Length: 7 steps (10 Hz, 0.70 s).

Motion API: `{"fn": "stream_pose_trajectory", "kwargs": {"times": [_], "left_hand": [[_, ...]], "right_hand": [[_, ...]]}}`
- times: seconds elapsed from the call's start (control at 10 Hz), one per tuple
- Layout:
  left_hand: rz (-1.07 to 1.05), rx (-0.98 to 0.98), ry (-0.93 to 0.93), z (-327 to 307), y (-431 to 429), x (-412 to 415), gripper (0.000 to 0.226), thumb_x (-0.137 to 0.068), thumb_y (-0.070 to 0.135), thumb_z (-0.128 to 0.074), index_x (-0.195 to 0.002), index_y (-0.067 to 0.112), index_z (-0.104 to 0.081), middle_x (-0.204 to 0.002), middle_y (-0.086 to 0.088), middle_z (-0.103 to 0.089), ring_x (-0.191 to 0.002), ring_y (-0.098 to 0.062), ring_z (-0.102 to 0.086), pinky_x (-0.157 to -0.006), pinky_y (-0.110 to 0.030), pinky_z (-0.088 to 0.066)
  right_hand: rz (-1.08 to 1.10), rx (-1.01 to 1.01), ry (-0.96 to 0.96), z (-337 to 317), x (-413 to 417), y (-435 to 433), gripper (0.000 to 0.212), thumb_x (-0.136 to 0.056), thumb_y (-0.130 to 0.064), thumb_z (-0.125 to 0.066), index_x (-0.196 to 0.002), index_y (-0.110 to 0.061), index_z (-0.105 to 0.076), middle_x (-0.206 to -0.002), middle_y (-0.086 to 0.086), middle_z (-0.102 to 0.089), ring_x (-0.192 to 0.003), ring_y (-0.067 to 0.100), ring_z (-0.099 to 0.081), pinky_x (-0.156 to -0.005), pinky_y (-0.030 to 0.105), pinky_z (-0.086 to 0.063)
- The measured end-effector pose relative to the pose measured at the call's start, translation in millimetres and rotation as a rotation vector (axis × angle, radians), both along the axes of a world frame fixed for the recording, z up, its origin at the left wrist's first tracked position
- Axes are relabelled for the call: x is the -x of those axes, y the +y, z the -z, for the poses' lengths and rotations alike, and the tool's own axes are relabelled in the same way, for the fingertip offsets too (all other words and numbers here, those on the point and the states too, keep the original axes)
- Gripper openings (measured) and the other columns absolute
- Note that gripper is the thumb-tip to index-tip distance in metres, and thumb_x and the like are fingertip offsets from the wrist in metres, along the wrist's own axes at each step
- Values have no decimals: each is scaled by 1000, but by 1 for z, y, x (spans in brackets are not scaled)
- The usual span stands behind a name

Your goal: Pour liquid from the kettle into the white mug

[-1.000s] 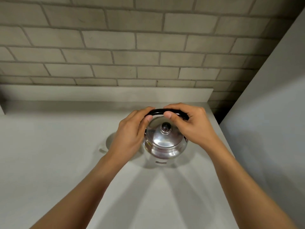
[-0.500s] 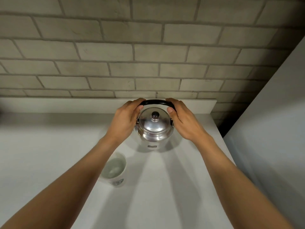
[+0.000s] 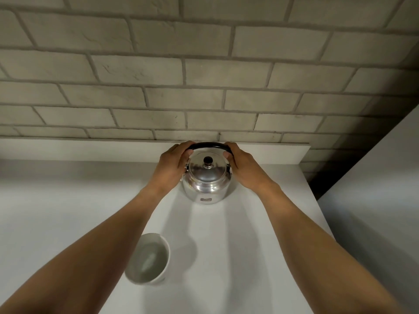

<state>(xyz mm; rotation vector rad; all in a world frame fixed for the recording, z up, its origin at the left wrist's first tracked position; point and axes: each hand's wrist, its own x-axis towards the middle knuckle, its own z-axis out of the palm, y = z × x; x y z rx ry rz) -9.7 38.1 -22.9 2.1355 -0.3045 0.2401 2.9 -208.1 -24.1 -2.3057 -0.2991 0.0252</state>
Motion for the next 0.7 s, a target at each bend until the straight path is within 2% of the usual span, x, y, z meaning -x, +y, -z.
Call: {"fn": "stream_pose_trajectory", "kwargs": {"times": [0.1, 0.2, 0.3, 0.4, 0.5, 0.6, 0.7], "left_hand": [[1, 20, 3, 7, -1, -9, 27, -112, 29, -48, -129, 45, -60, -111, 25, -64, -104, -21, -71, -90, -49, -63], [0, 35, 5, 13, 0, -17, 27, -112, 29, -48, -127, 48, -59, -111, 22, -64, -102, -21, -72, -88, -49, -64], [6, 31, 4, 16, 0, -22, 26, -112, 28, -48, -130, 42, -60, -114, 14, -65, -107, -23, -71, -90, -50, -63], [4, 19, -2, 20, 0, -25, 26, -112, 29, -47, -134, 36, -60, -121, 9, -64, -114, -25, -69, -93, -50, -62], [-9, -12, 12, 18, 0, -24, 30, -112, 31, -49, -140, 33, -59, -126, 4, -63, -115, -26, -68, -93, -48, -62], [0, -119, 27, 18, 2, -24, 46, -110, 41, -50, -155, 34, -45, -146, -5, -56, -122, -22, -65, -98, -34, -52], [-52, -130, 16, 12, 3, -18, 52, -108, 47, -51, -157, 35, -40, -154, -3, -50, -128, -20, -60, -96, -32, -46]], "right_hand": [[-8, -21, -24, 7, -9, -1, 30, -111, -41, -36, -138, -32, -47, -109, -5, -67, -96, 14, -64, -78, 21, -45], [-13, -34, -45, 11, -17, -1, 24, -111, -42, -36, -133, -42, -45, -107, -15, -64, -93, 4, -61, -76, 12, -41], [0, -42, -47, 14, -19, -1, 23, -111, -38, -38, -131, -48, -43, -102, -26, -60, -91, -3, -59, -74, 6, -38], [3, -62, -44, 16, -21, -1, 27, -112, -34, -40, -137, -44, -44, -114, -17, -62, -100, 7, -59, -75, 1, -38], [-1, -66, -1, 10, -20, -3, 37, -111, -34, -44, -148, -36, -45, -114, -12, -64, -93, 4, -61, -71, -1, -40], [14, -45, 54, 3, -15, -8, 62, -106, -42, -55, -162, -34, -29, -101, -3, -65, -88, -1, -60, -74, 7, -41], [102, -44, 24, 3, -2, -11, 75, -102, -51, -57, -165, -30, -22, -106, -1, -62, -92, 12, -62, -82, 23, -46]]}}
